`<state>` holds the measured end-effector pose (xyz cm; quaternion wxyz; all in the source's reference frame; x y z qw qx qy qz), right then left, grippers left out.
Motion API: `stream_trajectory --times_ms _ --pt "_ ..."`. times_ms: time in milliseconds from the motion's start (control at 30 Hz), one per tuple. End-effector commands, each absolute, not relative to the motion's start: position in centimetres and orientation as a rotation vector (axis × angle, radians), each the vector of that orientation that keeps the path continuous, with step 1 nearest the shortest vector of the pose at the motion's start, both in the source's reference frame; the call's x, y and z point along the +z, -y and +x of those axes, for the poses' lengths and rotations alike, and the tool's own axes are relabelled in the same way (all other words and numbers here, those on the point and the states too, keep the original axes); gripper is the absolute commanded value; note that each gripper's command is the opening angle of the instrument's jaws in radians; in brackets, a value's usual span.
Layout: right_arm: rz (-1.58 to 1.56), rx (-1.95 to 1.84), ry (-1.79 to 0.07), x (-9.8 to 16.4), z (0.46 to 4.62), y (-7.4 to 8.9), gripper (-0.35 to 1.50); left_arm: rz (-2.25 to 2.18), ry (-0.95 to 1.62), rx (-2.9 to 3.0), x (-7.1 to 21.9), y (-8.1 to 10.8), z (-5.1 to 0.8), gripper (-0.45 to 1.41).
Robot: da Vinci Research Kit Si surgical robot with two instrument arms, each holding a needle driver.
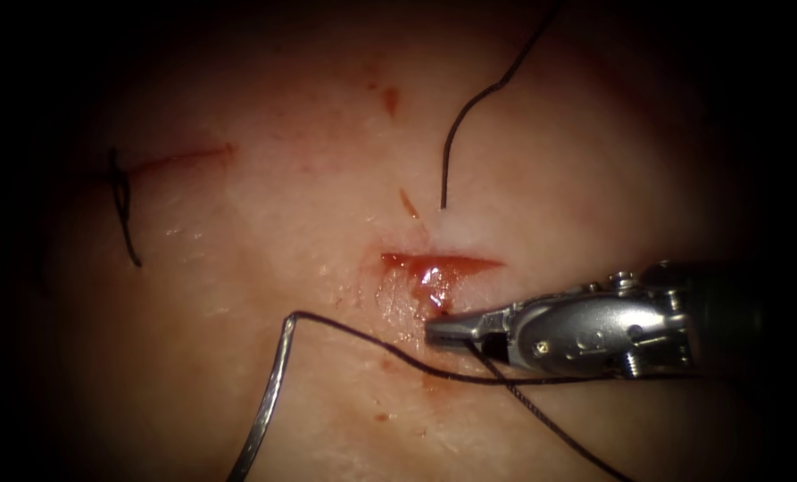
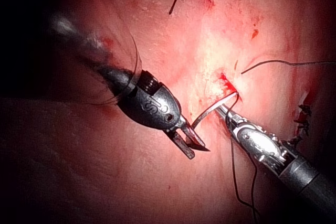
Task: Wound Closure
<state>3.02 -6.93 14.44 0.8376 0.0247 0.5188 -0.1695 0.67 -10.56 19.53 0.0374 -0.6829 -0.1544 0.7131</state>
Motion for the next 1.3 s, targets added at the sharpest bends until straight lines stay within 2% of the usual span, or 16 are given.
stream_trajectory --times_ms 33,367,867,1167,1200,1233,1267,1300 --pt "0.068 -0.344 -1.1 14.4 3.0 7.0 -0.35 -2.095 0.477 2.186 19.6 10.6 0.62 -0.45" --pt "0.137 -0.321 -1.073 14.1 2.44 7.2 -0.35 -2.083 0.458 2.19 19.6 10.6 0.66 -0.45" --pt "0.171 -0.289 -1.077 13.7 1.84 7.5 -0.35 -2.08 0.455 2.192 19.6 10.6 0.7 -0.45" --pt "0.159 -0.264 -1.065 13.7 1.74 7.5 -0.35 -2.079 0.454 2.193 19.6 10.6 0.7 -0.45" --pt "0.151 -0.252 -1.062 13.7 1.8 7.5 0.0 -2.079 0.454 2.193 19.6 10.6 0.7 -0.45" --pt "0.14 -0.242 -1.056 13.7 1.83 7.5 0.49 -2.079 0.454 2.193 19.6 10.6 0.7 -0.45" --pt "0.094 -0.175 -1.044 13.7 1.89 7.4 1.21 -2.079 0.454 2.193 19.6 10.6 0.7 -0.45" --pt "0.08 -0.15 -1.049 13.7 1.91 7.4 1.31 -2.08 0.454 2.193 19.6 10.6 0.7 -0.45"
